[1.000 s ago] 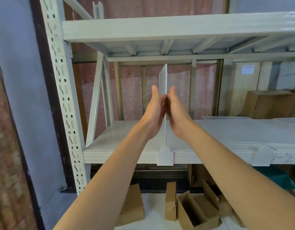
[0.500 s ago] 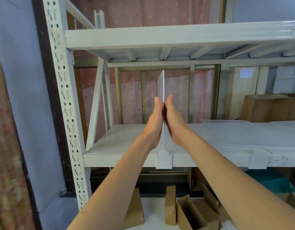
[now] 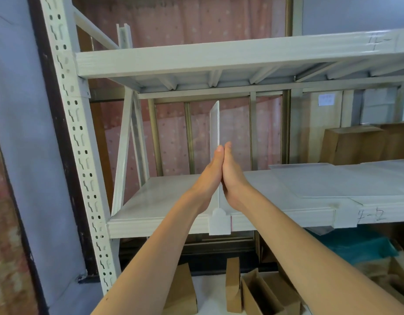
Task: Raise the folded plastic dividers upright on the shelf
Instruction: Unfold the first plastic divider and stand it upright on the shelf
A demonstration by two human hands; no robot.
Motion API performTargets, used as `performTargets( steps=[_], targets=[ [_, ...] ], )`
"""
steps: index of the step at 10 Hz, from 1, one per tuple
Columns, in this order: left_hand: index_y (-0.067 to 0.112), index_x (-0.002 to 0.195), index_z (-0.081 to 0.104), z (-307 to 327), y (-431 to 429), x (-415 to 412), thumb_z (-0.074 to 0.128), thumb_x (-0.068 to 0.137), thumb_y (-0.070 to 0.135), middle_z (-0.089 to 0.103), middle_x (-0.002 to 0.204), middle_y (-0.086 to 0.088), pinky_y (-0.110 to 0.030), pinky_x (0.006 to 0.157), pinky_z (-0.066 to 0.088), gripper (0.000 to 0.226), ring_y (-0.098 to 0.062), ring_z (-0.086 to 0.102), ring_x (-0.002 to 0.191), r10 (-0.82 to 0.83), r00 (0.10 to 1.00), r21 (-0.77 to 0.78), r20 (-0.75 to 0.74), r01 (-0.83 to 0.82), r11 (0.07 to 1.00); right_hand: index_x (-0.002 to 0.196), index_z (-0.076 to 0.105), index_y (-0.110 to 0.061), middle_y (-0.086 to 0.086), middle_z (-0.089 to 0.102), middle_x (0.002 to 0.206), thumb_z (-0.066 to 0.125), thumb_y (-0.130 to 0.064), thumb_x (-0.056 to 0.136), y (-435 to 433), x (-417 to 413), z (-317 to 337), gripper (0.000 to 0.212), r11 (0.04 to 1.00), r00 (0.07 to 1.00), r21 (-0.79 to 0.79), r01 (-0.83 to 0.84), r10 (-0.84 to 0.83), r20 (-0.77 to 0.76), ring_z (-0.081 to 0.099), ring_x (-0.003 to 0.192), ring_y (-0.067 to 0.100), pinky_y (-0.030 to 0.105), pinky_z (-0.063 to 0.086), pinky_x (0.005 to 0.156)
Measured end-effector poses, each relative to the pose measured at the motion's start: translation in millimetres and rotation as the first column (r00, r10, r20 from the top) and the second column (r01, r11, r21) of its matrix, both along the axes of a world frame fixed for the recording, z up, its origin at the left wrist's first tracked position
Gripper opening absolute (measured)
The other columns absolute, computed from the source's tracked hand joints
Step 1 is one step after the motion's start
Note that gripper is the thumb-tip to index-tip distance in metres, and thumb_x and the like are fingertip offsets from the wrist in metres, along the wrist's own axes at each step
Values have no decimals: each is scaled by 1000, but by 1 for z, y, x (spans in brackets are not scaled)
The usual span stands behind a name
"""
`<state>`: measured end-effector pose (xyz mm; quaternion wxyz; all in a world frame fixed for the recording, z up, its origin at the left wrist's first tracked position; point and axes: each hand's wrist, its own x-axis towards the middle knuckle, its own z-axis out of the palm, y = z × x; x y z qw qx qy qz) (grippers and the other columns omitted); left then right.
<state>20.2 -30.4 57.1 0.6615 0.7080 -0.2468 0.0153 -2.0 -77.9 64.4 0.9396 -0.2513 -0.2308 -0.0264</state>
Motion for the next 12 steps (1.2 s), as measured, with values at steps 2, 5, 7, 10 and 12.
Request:
performTargets(
  steps=[2, 5, 7, 10, 12],
  targets=[
    [45, 145, 25, -16, 24, 13, 33, 94, 63, 28, 150, 26, -37, 119, 20, 55, 2, 24, 139, -10, 1000, 28, 18, 9, 1000, 146, 35, -12, 10, 41, 149, 30, -59, 97, -1, 7, -5, 69, 559, 900, -766, 316, -432, 56, 38, 137, 27, 40, 31, 107],
    [34, 145, 33, -35, 14, 43, 47, 90, 53, 47, 143, 12, -40, 110, 36, 60, -10, 42, 132, 144, 989, 81, 38, -147, 986, 149, 29, -10, 9, 29, 156, 22, -55, 100, -8, 10, -10, 67, 403, 841, -884, 235, -540, -23, 27, 143, 24, 33, 22, 113],
    [14, 136, 46, -37, 6, 63, 38, 91, 39, 59, 129, -12, -42, 100, 46, 52, -27, 56, 117, 314, 948, 160, -52, -302, 940, 115, 54, -10, 5, 61, 114, 21, -67, 93, 7, 37, -31, 70, 526, 846, -836, 157, -509, -162, 53, 113, 10, 24, 42, 102],
    [-1, 93, 66, -33, 22, 71, 54, 83, 11, 62, 76, -10, -34, 68, 44, 20, -22, 53, 71, 169, 985, 191, 25, -171, 967, 142, 45, -15, 8, 51, 142, 18, -62, 96, -16, 42, -34, 71, 391, 817, -904, 174, -570, -90, 45, 132, 20, 38, 34, 114],
    [28, 119, 59, -52, 24, 62, 44, 97, 36, 67, 115, 3, -35, 96, 47, 28, -16, 60, 112, 175, 981, 215, 86, -190, 958, 143, 43, -17, 7, 48, 145, 21, -71, 90, -3, 44, -39, 79, 404, 809, -898, 174, -578, -103, 43, 134, 21, 40, 32, 114]
  ],
)
